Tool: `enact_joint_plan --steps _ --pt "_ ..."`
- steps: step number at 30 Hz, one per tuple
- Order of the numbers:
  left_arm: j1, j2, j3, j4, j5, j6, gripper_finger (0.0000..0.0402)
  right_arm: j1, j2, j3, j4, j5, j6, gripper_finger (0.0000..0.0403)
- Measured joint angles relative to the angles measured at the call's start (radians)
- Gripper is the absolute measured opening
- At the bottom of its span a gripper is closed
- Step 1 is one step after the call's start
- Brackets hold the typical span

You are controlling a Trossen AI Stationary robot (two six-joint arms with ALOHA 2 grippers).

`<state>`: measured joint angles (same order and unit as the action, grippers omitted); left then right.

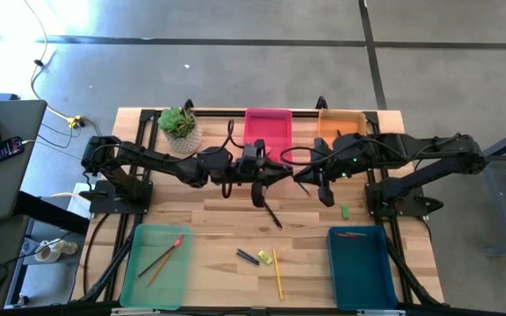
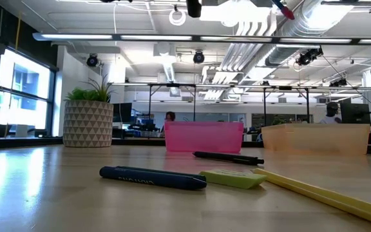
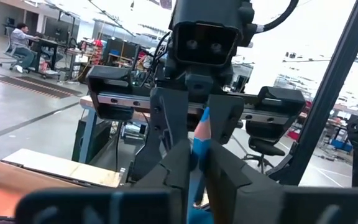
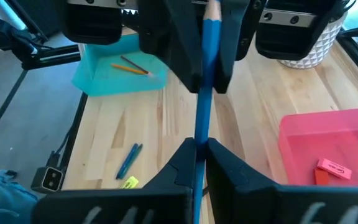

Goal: Sort crayons/erasers/pens/pencils in bins
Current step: Put the blue pencil into the green bin bin

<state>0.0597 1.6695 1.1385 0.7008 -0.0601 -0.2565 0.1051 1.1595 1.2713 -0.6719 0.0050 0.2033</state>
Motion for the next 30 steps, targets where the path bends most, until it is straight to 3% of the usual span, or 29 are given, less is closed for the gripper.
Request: enact_joint_plan --steps 6,13,16,20,30 --pt "0.0 0.0 0.001 -0.012 0.001 -0.002 0.0012 0.0 0.0 0.0 -0.002 0.002 -0.01 0.0032" --pt "-0.005 -0.001 0.001 -0.128 -0.03 -0.004 0.0012 0.0 0.0 0.0 -0.004 0.014 -0.021 0.0105" --pt "-0.011 -0.026 0.006 -0.244 -0.046 -0.041 0.0011 0.0 0.0 0.0 -0.005 0.014 -0.021 0.0129" --pt "-0.035 -0.081 0.043 -0.531 -0.12 -0.073 0.0011 -0.001 0.0 0.0 -0.026 0.014 -0.028 0.0146" --pt "-0.095 -0.24 0.065 -0.978 -0.203 -0.234 0.0011 -0.001 0.008 0.0 -0.037 0.053 -0.017 0.0151"
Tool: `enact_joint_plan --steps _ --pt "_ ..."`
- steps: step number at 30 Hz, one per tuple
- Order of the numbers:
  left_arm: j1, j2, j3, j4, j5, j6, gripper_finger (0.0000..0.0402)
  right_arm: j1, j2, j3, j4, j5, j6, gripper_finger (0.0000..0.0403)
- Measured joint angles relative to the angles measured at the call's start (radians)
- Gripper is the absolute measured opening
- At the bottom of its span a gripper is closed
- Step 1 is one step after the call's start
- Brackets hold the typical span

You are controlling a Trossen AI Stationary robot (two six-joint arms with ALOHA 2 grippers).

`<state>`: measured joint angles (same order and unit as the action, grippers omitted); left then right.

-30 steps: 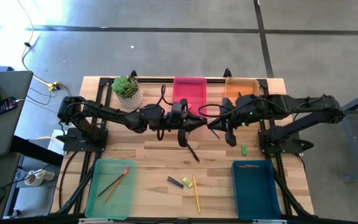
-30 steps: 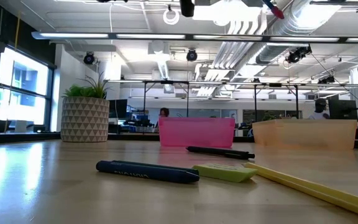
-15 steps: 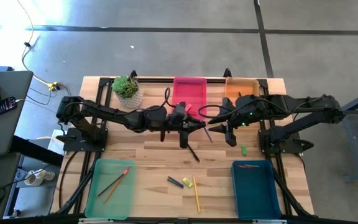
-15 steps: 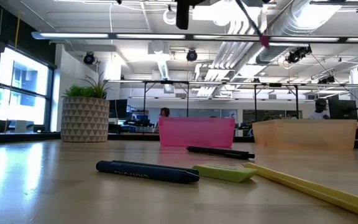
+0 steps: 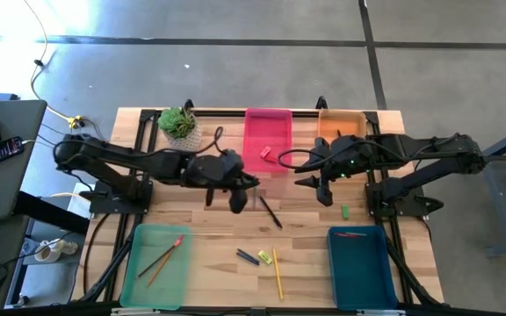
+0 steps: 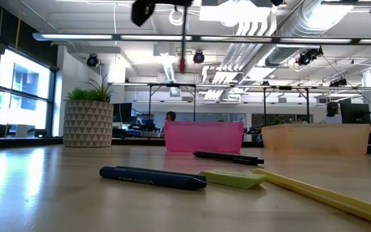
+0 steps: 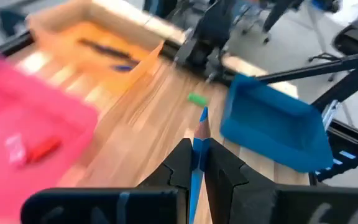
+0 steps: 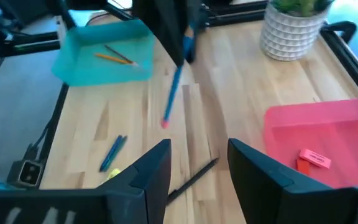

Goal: Sort crayons/erasers/pens/pencils in bins
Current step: Put the blue pencil into the green bin bin

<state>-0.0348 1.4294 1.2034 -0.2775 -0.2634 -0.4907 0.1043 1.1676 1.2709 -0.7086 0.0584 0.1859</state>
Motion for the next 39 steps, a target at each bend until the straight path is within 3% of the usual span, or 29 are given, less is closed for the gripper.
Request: enact_joint_plan --steps 5,14,29,39 --pt "-0.051 -0.082 0.0 -0.21 -0.06 -0.128 0.001 0.0 0.033 0.0 0.004 0.017 0.021 0.0151" --pt "-0.186 -0.166 -0.001 -0.552 -0.069 -0.436 0.001 0.0 0.155 0.0 0.015 0.017 0.036 0.0151" --pt "-0.402 -0.188 -0.001 -0.738 0.037 -0.756 0.001 0.0 0.4 0.0 0.047 0.007 0.163 0.0151" --pt "-0.559 -0.186 -0.002 -1.001 0.095 -1.005 0.001 0.0 0.545 0.0 0.081 -0.004 0.294 0.0151"
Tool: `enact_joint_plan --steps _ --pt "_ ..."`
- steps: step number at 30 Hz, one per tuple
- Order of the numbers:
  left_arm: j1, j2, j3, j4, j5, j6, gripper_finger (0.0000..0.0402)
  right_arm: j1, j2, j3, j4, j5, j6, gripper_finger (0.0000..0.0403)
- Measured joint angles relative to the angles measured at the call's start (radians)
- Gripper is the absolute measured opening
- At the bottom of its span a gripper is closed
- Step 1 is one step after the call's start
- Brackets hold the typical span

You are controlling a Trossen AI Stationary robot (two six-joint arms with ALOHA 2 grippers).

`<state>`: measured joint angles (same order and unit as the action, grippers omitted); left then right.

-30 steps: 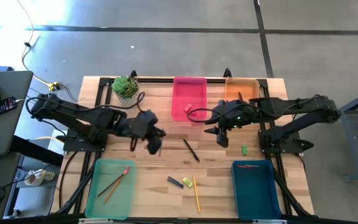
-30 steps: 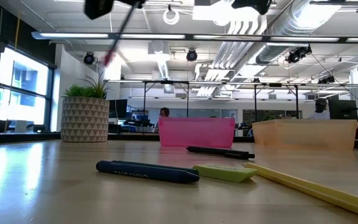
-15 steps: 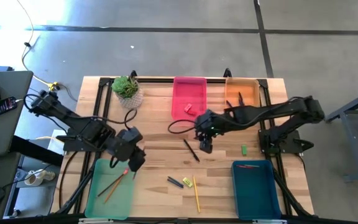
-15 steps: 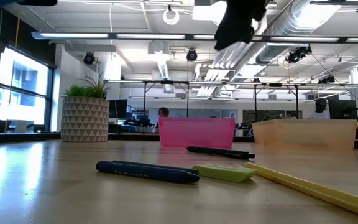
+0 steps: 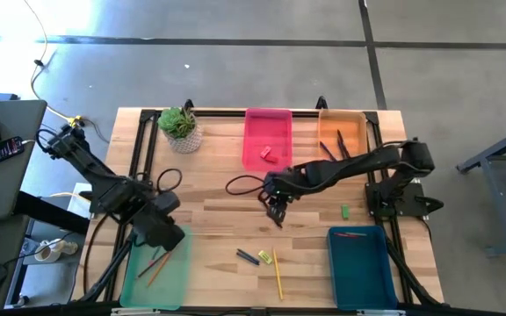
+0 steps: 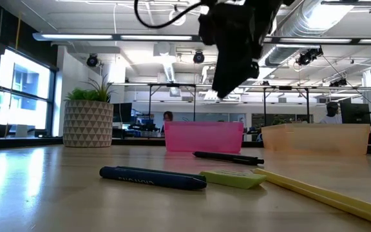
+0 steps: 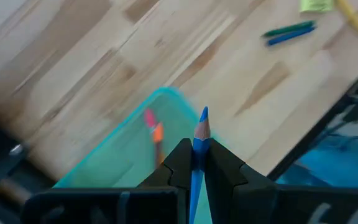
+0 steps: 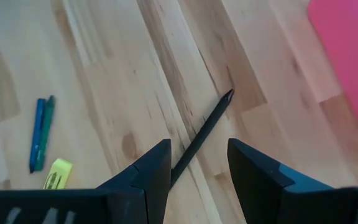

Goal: Sort crayons/erasers/pens/pencils in bins
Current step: Put the blue pencil into the green bin bin, then put the black pen into the orange bin

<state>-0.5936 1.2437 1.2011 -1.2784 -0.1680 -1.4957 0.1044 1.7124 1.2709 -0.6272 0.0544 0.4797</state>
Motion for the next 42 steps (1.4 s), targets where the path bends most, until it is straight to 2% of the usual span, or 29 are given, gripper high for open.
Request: enact_joint_plan --steps 10,16,21,25,34,42 --pt "-0.133 0.013 -0.143 0.03 0.057 -0.209 0.001 0.001 0.095 0.0 -0.001 -0.002 0.131 0.0151" --pt "-0.168 0.013 -0.185 0.057 0.065 -0.254 0.001 0.001 0.127 0.0 0.004 -0.002 0.233 0.0142" --pt "-0.169 0.013 -0.238 0.088 0.134 -0.265 0.0022 0.001 0.159 0.0 0.014 -0.002 0.308 0.013" --pt "-0.169 0.013 -0.256 0.137 0.134 -0.256 0.0047 0.001 0.18 0.0 0.024 -0.002 0.359 0.0129" --pt "-0.169 0.013 -0.256 0.134 0.138 -0.235 0.0099 0.002 0.23 0.0 0.055 -0.004 0.42 0.0129" --pt "-0.169 0.007 -0.209 0.13 0.129 -0.141 0.0091 0.002 0.239 0.0 0.064 -0.001 0.463 0.0129"
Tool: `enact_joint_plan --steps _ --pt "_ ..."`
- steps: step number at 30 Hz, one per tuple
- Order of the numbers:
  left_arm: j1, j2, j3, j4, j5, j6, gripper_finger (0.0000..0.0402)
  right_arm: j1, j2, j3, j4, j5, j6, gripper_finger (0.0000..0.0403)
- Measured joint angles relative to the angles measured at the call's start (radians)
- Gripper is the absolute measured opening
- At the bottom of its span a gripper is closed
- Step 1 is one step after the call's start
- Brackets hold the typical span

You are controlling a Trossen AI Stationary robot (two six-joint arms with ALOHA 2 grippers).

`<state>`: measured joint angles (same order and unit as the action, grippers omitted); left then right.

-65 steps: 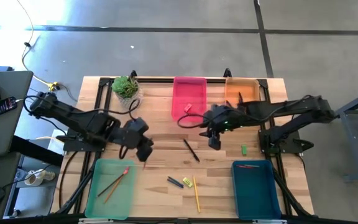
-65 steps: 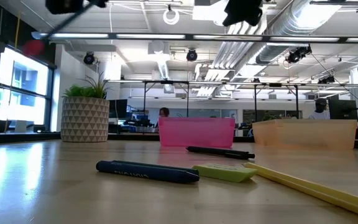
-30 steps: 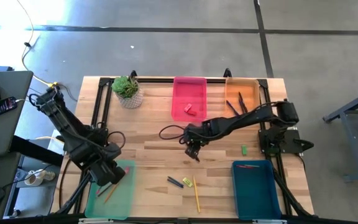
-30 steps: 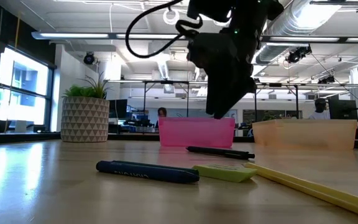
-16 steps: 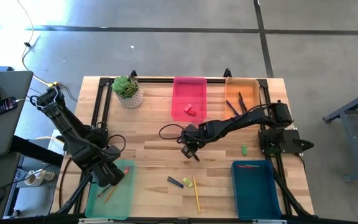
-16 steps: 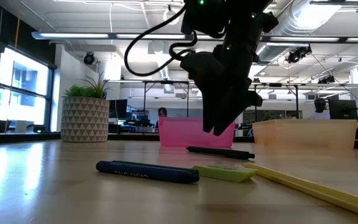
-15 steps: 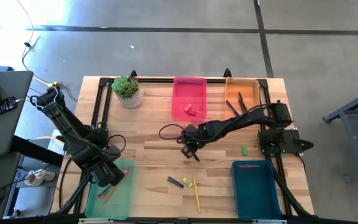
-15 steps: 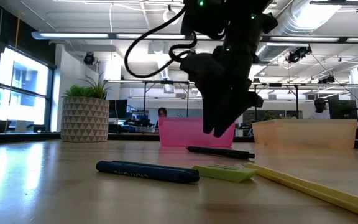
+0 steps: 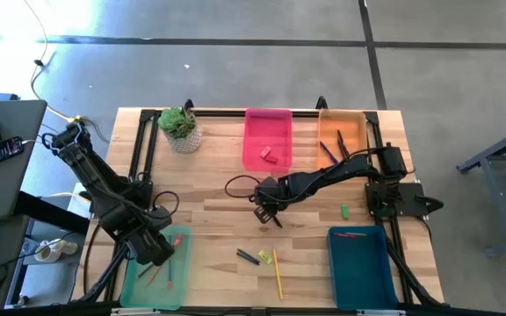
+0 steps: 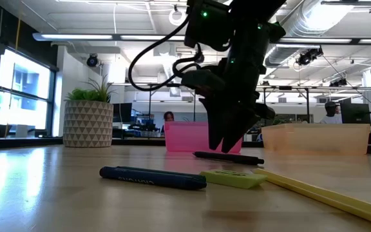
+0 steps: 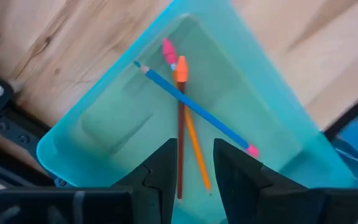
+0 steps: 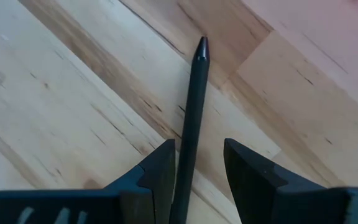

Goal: Sort crayons/erasers/pens/pencils in bins
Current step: Put the black pen into the orange bin

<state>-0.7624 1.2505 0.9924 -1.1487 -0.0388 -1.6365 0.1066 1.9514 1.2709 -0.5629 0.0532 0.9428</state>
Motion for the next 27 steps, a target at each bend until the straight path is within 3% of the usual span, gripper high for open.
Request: enact_joint_plan --steps 8,18,23,27 --pt "0.003 -0.075 0.065 -0.008 -0.139 0.098 0.0071 0.0 0.0 0.0 0.0 0.019 0.026 0.0129" --pt "0.018 -0.174 0.078 -0.006 -0.446 0.202 0.0067 0.009 0.043 0.005 0.007 0.017 0.037 0.0129" --pt "0.062 -0.174 0.078 -0.006 -0.46 0.274 0.0067 0.02 0.056 0.006 -0.02 0.042 0.092 0.0126" --pt "0.101 -0.168 0.078 -0.005 -0.46 0.318 0.0067 0.02 0.055 0.012 -0.089 0.055 0.123 0.01"
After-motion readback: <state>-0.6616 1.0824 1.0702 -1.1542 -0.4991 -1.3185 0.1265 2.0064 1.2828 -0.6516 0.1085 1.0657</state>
